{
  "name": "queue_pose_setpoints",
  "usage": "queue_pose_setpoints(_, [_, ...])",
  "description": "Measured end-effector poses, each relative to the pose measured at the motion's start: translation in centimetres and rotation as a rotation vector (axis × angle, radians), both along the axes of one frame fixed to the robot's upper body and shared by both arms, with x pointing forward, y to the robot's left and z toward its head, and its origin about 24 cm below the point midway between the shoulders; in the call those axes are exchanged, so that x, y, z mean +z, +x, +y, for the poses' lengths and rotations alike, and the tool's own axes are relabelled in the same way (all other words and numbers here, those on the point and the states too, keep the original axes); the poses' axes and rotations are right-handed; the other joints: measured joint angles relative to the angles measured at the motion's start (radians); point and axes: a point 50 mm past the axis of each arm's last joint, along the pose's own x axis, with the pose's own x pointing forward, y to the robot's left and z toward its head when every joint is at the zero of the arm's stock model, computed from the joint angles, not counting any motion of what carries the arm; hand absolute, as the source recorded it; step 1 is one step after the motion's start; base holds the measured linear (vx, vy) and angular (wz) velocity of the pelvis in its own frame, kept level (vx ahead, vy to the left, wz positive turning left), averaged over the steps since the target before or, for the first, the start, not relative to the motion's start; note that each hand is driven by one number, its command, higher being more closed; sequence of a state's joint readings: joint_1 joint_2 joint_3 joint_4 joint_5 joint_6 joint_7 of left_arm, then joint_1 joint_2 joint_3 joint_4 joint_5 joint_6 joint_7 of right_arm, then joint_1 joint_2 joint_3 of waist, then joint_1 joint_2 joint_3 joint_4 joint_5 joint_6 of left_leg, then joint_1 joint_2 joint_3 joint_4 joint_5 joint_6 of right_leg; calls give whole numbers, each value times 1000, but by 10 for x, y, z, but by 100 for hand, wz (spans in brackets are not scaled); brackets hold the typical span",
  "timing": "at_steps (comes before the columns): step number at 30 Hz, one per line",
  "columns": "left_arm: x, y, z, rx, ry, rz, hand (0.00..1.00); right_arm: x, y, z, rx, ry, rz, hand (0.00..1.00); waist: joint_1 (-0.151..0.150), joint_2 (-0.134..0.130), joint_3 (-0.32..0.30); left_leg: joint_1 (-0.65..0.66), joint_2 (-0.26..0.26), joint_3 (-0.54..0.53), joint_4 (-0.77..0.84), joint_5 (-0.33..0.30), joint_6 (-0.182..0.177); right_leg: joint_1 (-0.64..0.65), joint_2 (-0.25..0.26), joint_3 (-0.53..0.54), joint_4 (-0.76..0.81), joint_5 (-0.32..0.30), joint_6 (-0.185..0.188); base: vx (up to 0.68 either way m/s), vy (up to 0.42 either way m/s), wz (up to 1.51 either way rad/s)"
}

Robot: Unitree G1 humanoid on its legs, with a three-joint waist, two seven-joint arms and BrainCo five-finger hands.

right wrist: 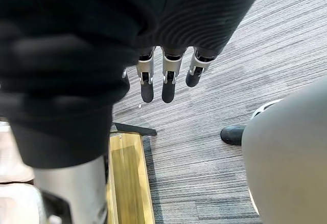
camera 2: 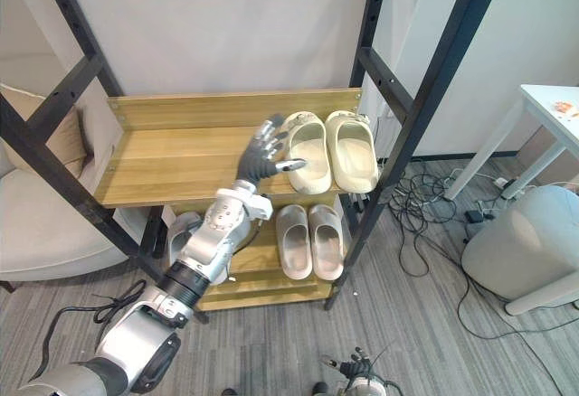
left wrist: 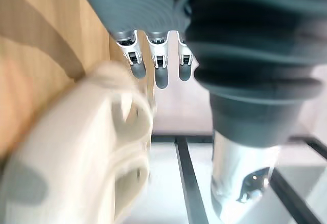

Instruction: Organize the slippers on the shoe rack

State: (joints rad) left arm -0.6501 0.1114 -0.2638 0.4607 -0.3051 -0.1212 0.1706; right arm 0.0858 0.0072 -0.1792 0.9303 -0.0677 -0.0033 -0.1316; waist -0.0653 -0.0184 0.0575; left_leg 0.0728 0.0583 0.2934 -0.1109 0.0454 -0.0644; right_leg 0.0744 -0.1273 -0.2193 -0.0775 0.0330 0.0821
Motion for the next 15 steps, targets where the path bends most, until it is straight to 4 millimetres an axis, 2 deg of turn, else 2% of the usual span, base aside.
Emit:
queue_pose_setpoints(3, [-9,0,24,70,3,24,0,0,1,3,37,2,0,0,1,0,0,1,-2,-18,0,-1,-2,16,0,-21,-10,-1,1,37,-26,18])
queue_pose_setpoints(7, [-21,-3,39,108,19,62,0,-1,1,5,61,9,12,0,8,-1,0,-3,-6,-40,0,-1,-2,31,-1,-44,-10,-8,3,36,-18,18])
queue_pose_setpoints(11, [-17,-11,43,113,-14,28,0,-1,5,9,106,5,10,0,9,-1,0,-3,-6,-45,0,-1,-2,33,-1,-46,-10,-9,2,1,-2,2])
queue_pose_setpoints(15, [-4,-33,29,37,-81,-62,0,-1,7,10,131,2,9,0,13,-1,0,0,-6,-57,0,-1,-2,42,0,-57,-10,-12,-1,-24,-4,6])
